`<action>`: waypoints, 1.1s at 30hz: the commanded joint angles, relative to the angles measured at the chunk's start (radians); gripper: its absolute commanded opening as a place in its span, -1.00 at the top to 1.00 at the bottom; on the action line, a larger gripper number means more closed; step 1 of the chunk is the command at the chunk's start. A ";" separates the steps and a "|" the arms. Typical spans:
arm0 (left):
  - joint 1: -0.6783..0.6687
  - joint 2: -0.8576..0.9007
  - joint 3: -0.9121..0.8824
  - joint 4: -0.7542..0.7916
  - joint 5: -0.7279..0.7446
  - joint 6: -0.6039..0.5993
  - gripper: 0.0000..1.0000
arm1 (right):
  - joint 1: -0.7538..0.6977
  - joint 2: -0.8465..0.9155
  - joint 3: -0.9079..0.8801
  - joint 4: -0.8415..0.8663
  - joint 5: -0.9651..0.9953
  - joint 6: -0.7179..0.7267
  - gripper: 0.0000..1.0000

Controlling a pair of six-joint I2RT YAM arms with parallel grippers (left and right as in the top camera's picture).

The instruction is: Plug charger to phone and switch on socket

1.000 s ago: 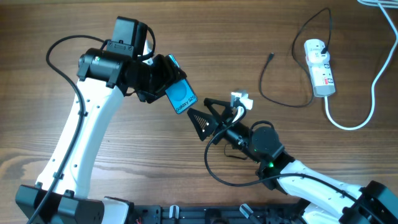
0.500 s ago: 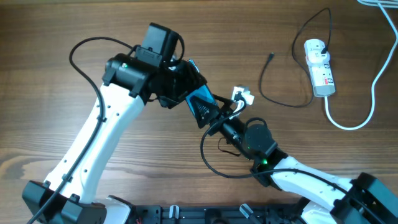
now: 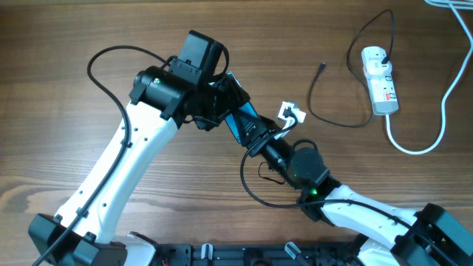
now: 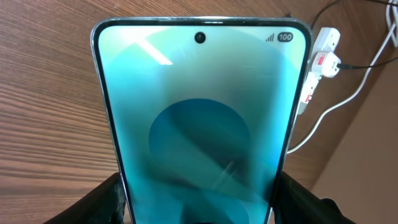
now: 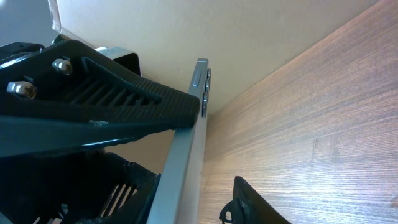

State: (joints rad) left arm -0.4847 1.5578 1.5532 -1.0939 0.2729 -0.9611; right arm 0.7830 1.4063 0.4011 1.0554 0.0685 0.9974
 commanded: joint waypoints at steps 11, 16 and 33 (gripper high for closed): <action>-0.002 0.000 0.017 -0.029 -0.069 -0.005 -0.18 | 0.005 0.010 0.021 0.015 -0.096 0.057 0.91; 0.017 -0.002 0.017 -0.028 -0.085 0.068 -0.89 | 0.004 0.010 0.021 0.011 -0.092 0.220 0.91; 0.273 -0.122 0.017 -0.184 0.005 0.146 -0.99 | -0.220 0.010 0.021 -0.047 -0.582 1.074 0.91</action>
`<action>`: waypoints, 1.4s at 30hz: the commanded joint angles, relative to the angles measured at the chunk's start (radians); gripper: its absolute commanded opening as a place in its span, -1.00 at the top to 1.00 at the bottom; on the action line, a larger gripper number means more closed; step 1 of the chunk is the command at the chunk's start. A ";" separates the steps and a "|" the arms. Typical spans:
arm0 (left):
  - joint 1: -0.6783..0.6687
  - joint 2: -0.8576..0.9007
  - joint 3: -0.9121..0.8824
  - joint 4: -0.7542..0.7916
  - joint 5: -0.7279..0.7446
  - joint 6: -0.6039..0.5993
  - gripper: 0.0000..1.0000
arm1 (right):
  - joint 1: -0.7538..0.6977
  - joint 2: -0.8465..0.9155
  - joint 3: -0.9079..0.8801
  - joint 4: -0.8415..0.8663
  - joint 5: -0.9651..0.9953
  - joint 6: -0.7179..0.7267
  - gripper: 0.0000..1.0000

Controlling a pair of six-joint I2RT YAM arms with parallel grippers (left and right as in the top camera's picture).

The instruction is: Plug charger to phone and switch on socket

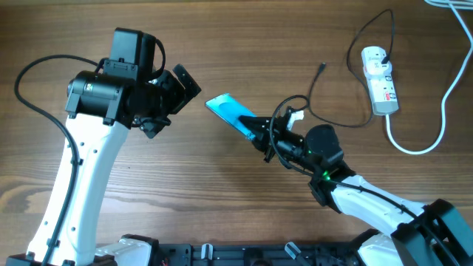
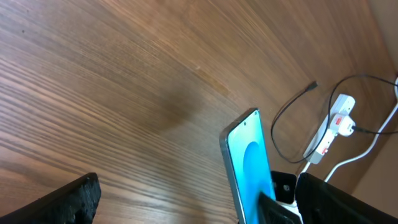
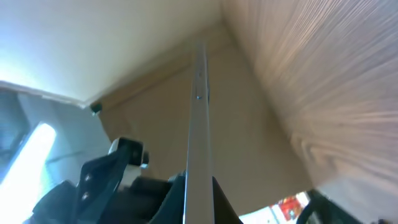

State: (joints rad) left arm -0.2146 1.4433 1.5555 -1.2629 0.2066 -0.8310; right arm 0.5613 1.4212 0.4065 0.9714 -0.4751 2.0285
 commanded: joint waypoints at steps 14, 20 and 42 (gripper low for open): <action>-0.154 0.004 -0.307 0.301 0.220 -0.047 -0.39 | 0.001 -0.005 0.015 0.011 -0.031 0.043 0.91; -0.155 0.005 -0.399 0.472 0.236 -0.173 0.05 | 0.001 -0.005 0.015 -0.031 -0.031 0.043 0.91; -0.195 0.005 -0.399 0.607 0.268 -0.357 0.92 | 0.002 -0.005 0.015 0.011 -0.051 0.043 0.92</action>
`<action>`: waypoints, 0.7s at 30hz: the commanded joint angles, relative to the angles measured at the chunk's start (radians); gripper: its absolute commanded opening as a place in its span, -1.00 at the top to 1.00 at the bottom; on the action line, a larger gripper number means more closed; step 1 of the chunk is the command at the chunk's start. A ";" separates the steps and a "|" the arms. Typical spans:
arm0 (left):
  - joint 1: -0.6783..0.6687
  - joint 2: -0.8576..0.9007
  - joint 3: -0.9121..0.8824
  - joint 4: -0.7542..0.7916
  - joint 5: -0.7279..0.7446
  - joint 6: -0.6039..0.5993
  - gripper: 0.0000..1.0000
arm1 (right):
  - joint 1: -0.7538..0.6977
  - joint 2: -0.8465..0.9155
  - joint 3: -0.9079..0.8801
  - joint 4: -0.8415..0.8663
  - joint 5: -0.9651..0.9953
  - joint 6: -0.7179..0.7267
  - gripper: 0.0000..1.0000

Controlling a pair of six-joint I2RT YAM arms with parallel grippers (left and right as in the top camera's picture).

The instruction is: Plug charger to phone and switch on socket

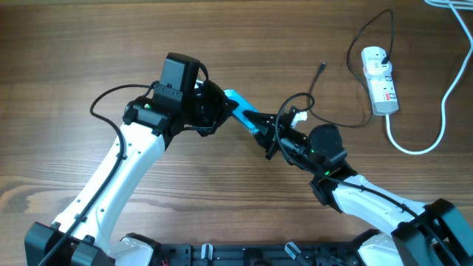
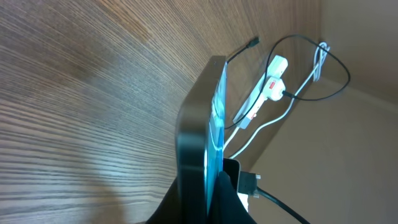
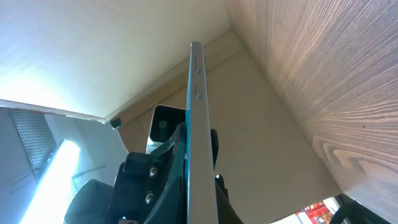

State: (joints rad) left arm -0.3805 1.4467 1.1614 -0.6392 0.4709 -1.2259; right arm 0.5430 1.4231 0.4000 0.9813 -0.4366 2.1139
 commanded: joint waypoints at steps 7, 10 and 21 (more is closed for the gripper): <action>0.026 0.000 -0.005 0.096 0.093 0.006 0.92 | 0.019 -0.006 0.022 -0.006 -0.127 -0.043 0.15; 0.150 0.000 -0.005 0.093 0.189 0.154 0.92 | 0.019 -0.006 0.022 -0.159 -0.139 -0.046 -0.26; 0.411 0.114 -0.005 -0.351 0.662 0.823 0.92 | 0.019 -0.034 0.026 -0.516 0.373 -1.210 -0.97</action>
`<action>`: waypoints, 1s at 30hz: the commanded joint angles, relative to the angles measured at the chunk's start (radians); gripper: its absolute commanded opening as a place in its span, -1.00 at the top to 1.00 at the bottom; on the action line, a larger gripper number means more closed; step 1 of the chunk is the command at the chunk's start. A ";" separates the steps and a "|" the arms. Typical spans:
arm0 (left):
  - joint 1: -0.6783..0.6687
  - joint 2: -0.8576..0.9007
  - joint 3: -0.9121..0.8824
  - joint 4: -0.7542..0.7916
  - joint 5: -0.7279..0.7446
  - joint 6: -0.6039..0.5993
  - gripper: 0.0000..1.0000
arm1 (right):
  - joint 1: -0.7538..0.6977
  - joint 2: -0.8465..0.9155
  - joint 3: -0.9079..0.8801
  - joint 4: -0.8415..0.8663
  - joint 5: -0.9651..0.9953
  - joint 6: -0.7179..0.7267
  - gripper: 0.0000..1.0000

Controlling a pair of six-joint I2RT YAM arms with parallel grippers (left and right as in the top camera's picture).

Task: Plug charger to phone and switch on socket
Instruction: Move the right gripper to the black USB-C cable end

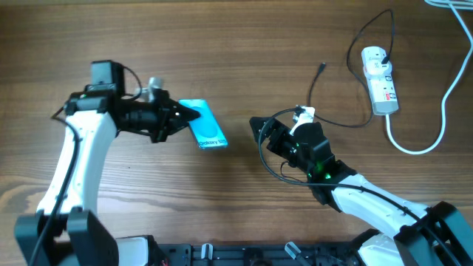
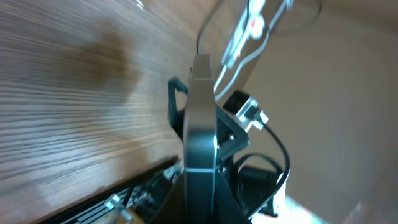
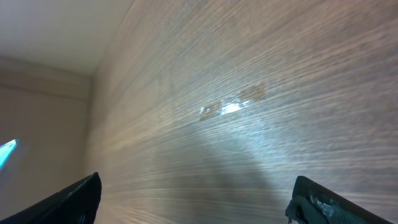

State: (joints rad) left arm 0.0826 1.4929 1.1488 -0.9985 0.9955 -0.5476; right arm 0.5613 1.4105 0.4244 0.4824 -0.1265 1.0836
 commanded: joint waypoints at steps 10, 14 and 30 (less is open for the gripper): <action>-0.210 0.335 0.008 0.393 0.332 -0.063 0.92 | -0.176 -0.130 0.381 -0.739 0.518 -0.403 -0.75; -0.224 0.335 0.008 0.363 0.328 -0.063 0.92 | -0.342 0.114 0.381 -0.509 0.364 -0.425 -0.68; -0.238 0.335 0.008 0.329 0.261 -0.067 0.92 | -0.351 0.592 0.544 -0.127 0.399 -0.523 -0.50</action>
State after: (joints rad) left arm -0.1509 1.8256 1.1492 -0.6693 1.2392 -0.6083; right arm 0.2085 1.9270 0.8989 0.3542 0.2379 0.5838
